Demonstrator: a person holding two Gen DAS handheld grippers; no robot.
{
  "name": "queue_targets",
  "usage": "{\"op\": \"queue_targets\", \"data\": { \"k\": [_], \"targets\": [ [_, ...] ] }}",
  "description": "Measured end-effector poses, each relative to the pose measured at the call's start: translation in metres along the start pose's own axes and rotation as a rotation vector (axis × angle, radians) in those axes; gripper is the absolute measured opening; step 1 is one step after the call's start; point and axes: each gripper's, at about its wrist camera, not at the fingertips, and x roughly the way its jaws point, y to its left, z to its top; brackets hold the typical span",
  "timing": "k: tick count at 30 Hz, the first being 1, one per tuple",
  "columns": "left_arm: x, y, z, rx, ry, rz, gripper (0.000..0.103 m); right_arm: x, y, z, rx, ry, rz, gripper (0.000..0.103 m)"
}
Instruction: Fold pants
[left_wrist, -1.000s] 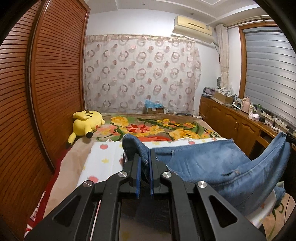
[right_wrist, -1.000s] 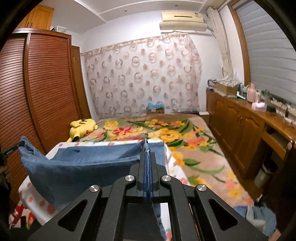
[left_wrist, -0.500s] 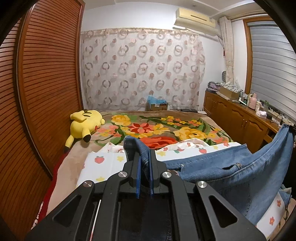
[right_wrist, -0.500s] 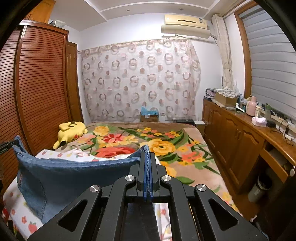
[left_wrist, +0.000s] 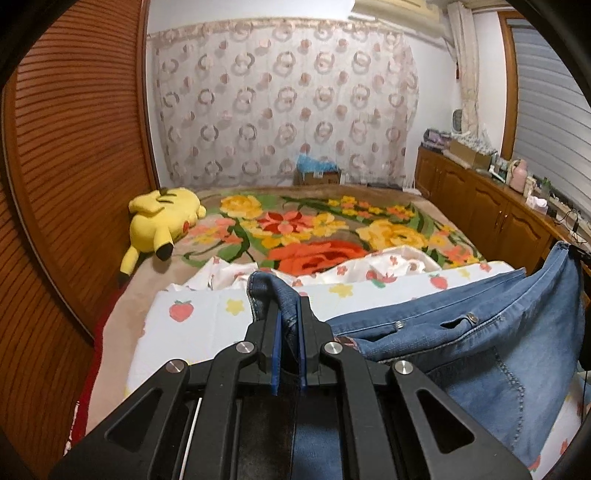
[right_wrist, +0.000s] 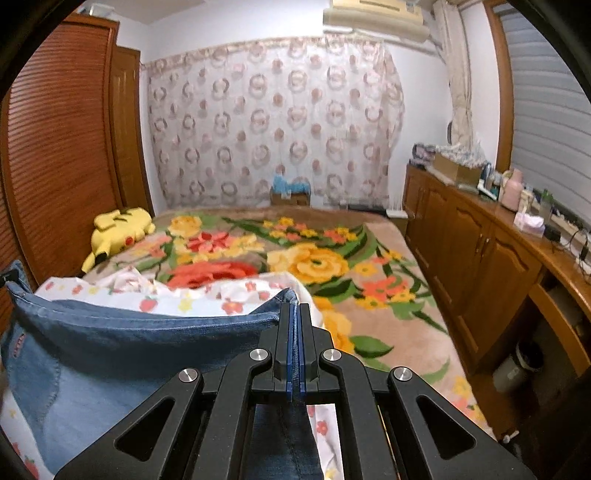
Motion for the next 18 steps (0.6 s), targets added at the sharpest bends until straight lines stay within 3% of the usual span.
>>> {"op": "queue_targets", "data": {
  "k": [7,10,14,18],
  "targets": [
    [0.019,0.001,-0.005,-0.008,0.055,-0.021,0.01,0.021,0.004,0.023,-0.005,0.075,-0.007,0.002],
    [0.015,0.005,-0.006,-0.017,0.061,-0.026,0.019,0.02,0.004,0.026,-0.009,0.098,-0.008,0.002],
    [0.007,0.008,-0.007,-0.024,0.043,-0.024,0.047,0.015,0.003,0.034,-0.007,0.114,-0.011,0.002],
    [-0.001,0.017,-0.011,-0.034,0.035,-0.025,0.054,0.005,0.002,0.042,-0.005,0.113,-0.03,0.014]
  ]
}}
